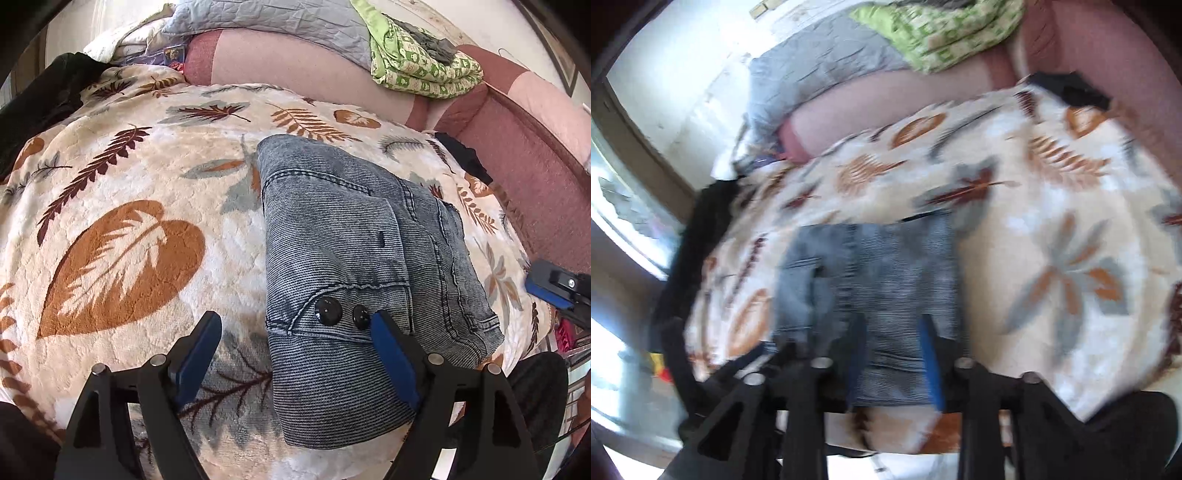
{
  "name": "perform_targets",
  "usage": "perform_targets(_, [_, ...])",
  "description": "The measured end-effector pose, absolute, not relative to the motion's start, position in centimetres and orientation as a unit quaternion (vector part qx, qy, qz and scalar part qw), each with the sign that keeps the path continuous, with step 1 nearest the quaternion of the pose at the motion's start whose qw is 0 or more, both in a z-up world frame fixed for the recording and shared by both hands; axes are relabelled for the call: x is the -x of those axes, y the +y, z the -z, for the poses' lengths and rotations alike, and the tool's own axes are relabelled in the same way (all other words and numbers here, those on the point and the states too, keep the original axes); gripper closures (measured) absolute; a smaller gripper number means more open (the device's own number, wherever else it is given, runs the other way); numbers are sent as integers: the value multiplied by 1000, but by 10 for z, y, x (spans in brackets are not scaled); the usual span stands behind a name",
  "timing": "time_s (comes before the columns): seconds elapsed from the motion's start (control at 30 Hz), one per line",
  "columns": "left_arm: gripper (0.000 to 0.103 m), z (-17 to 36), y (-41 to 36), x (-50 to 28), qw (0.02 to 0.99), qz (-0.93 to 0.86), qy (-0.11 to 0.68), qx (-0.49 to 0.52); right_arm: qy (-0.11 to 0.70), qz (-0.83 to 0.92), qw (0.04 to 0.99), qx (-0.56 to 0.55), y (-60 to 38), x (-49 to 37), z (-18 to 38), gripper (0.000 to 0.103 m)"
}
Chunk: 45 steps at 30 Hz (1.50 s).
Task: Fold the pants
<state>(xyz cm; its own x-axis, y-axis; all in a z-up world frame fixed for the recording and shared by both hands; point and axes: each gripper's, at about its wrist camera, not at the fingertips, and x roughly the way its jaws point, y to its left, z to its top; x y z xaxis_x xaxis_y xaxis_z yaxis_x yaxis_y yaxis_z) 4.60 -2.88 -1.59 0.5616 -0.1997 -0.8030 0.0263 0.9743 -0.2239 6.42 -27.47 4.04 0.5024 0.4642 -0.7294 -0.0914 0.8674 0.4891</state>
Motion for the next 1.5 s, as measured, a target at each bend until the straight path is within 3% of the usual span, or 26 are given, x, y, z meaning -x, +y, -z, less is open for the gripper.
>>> perform_targets(0.1, [19, 14, -29, -46, 877, 64, 468, 93, 554, -149, 802, -167, -259, -82, 19, 64])
perform_targets(0.13, [19, 11, -29, -46, 874, 67, 472, 92, 542, -161, 806, -172, -262, -79, 29, 64])
perform_targets(0.33, [19, -22, -29, -42, 899, 61, 427, 76, 532, -158, 820, -140, -265, -79, -10, 64])
perform_targets(0.43, [19, 8, -50, -52, 876, 53, 480, 3, 499, -172, 835, -156, -266, -98, -39, 64])
perform_targets(0.5, [19, 13, -50, -47, 886, 46, 461, 6, 483, -197, 835, -176, -263, -117, -52, 63])
perform_targets(0.57, [19, 13, -47, -48, 883, 47, 466, 17, 479, -216, 828, -197, -254, -145, -55, 63])
perform_targets(0.67, [19, 13, -47, -49, 883, 49, 466, 9, 509, -251, 786, -245, -245, -187, -27, 55])
perform_targets(0.7, [19, 12, -48, -48, 884, 49, 464, 5, 536, -222, 783, -227, -244, -202, -4, 58])
perform_targets(0.73, [19, 12, -50, -48, 885, 51, 463, 3, 545, -217, 775, -235, -246, -209, 14, 69])
perform_targets(0.77, [19, 13, -51, -48, 886, 46, 462, 1, 542, -208, 773, -256, -253, -211, 25, 96])
perform_targets(0.8, [19, 12, -51, -49, 886, 47, 462, 1, 541, -199, 771, -270, -258, -211, 28, 103])
perform_targets(0.83, [19, 12, -51, -49, 885, 48, 462, 1, 542, -201, 765, -285, -261, -208, 26, 103])
perform_targets(0.93, [18, 11, -46, -48, 885, 55, 462, 20, 532, -199, 781, -259, -264, -185, 2, 90])
perform_targets(1.0, [18, 12, -42, -48, 882, 57, 466, 35, 518, -205, 794, -243, -270, -164, -13, 65])
perform_targets(1.1, [18, 14, -44, -48, 883, 54, 465, 36, 517, -207, 800, -226, -273, -142, -12, 38])
perform_targets(1.17, [18, 14, -45, -48, 882, 54, 466, 34, 565, -184, 788, -161, -264, -142, 22, 36])
perform_targets(1.4, [17, 12, -44, -46, 881, 51, 469, 32, 509, -198, 822, -160, -269, -98, -28, 37])
perform_targets(1.5, [16, 14, -43, -46, 880, 52, 470, 40, 555, -196, 795, -149, -264, -82, 6, 36])
